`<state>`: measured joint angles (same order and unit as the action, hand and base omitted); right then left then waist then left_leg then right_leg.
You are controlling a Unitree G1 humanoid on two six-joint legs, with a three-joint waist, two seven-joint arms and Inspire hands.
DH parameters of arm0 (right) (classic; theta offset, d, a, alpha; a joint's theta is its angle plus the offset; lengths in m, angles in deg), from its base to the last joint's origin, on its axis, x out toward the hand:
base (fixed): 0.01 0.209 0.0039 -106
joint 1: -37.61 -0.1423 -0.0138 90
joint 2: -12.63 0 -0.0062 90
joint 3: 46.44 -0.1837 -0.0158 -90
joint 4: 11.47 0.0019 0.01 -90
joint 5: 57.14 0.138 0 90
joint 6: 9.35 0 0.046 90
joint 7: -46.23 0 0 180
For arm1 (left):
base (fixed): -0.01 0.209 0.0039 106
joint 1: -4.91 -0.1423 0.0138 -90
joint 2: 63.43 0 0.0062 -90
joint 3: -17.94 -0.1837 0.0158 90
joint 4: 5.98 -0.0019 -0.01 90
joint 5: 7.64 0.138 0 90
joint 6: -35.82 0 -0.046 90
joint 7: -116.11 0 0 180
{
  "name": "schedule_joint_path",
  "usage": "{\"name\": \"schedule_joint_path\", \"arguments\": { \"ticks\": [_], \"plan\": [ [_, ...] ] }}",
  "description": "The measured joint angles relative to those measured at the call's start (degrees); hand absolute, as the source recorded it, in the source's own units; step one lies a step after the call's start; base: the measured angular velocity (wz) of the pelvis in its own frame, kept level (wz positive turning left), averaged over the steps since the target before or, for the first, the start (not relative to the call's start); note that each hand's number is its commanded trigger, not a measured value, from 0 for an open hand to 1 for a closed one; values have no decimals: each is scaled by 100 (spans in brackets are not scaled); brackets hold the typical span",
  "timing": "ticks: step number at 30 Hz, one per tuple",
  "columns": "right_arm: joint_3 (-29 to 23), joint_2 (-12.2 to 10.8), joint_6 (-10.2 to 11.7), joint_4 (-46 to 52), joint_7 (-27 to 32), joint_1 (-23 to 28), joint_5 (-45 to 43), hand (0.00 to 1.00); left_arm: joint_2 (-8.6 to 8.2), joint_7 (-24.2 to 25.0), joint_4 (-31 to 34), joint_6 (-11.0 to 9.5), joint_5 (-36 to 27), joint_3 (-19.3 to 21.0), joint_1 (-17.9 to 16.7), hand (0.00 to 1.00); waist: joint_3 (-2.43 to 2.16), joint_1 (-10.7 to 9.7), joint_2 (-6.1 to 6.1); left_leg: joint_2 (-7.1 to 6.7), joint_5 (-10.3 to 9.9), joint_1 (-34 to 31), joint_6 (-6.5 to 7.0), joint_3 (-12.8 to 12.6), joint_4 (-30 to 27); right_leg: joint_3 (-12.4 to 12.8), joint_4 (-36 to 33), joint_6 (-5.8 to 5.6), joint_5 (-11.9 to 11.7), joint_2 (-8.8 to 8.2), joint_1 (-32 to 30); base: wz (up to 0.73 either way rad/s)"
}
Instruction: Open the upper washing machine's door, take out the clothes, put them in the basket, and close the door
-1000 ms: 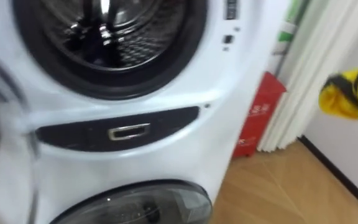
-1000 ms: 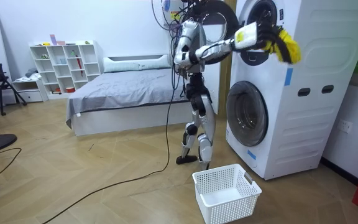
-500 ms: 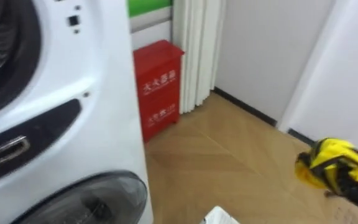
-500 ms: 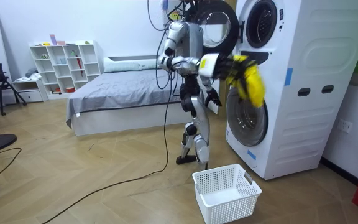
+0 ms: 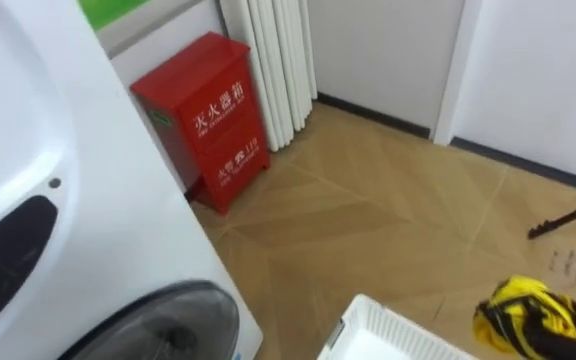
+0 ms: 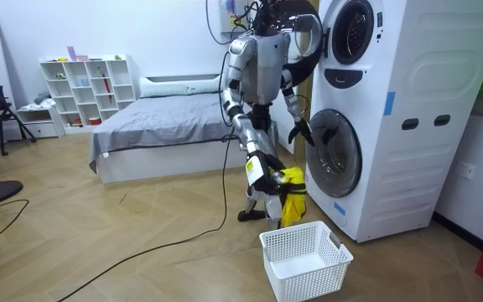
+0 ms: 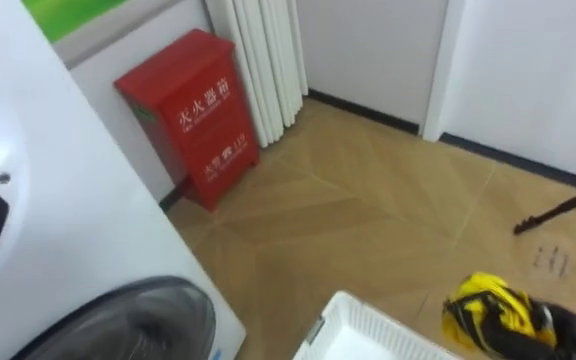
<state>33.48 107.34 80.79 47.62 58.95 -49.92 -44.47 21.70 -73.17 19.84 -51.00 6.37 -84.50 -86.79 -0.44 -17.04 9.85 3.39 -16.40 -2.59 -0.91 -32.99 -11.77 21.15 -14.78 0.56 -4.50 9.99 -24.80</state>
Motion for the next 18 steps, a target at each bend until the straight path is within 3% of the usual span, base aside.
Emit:
{"name": "schedule_joint_path", "arguments": {
  "ticks": [4,6,9,14,15,16,17,18],
  "plan": [
    [37,-84,63,-502,171,-280,-44,100,-36,-7,-88,-81,-222,-216,218,0,41,-1,148,-11,2,-169,11,79,2,-66,-5,1,7,-19,-155,4],
    [37,-85,149,-688,258,-371,-34,100,-36,-8,-111,-102,-323,-348,278,0,92,1,224,-12,4,-195,11,135,7,-127,-13,19,18,-46,-171,12],
    [96,-92,184,-832,354,-444,-19,100,-34,-4,-109,-128,-339,-471,391,0,90,5,281,-45,24,-280,4,228,10,-236,-193,70,99,-99,-318,16],
    [380,-110,237,-881,475,-494,35,99,-48,-3,-107,-182,-596,-586,450,0,97,24,272,-120,45,-330,10,449,10,-363,-482,79,293,-159,-446,19],
    [433,-115,237,-881,480,-495,32,73,-67,-3,-95,-182,-642,-586,464,0,97,24,273,-124,51,-336,20,511,12,-415,-501,43,345,-184,-446,22],
    [478,-130,237,-881,480,-520,32,58,-69,-3,-71,-185,-688,-585,475,0,98,53,270,-126,57,-357,27,544,14,-415,-497,44,347,-186,-450,20],
    [509,-132,237,-881,480,-536,29,11,-69,-3,-55,-185,-713,-584,476,0,97,61,272,-126,60,-370,29,559,14,-416,-493,44,347,-188,-454,14],
    [579,-135,237,-884,479,-567,28,0,-69,-3,-48,-187,-741,-584,484,0,96,74,273,-126,68,-394,34,594,15,-420,-488,44,348,-193,-463,14]
  ]
}}
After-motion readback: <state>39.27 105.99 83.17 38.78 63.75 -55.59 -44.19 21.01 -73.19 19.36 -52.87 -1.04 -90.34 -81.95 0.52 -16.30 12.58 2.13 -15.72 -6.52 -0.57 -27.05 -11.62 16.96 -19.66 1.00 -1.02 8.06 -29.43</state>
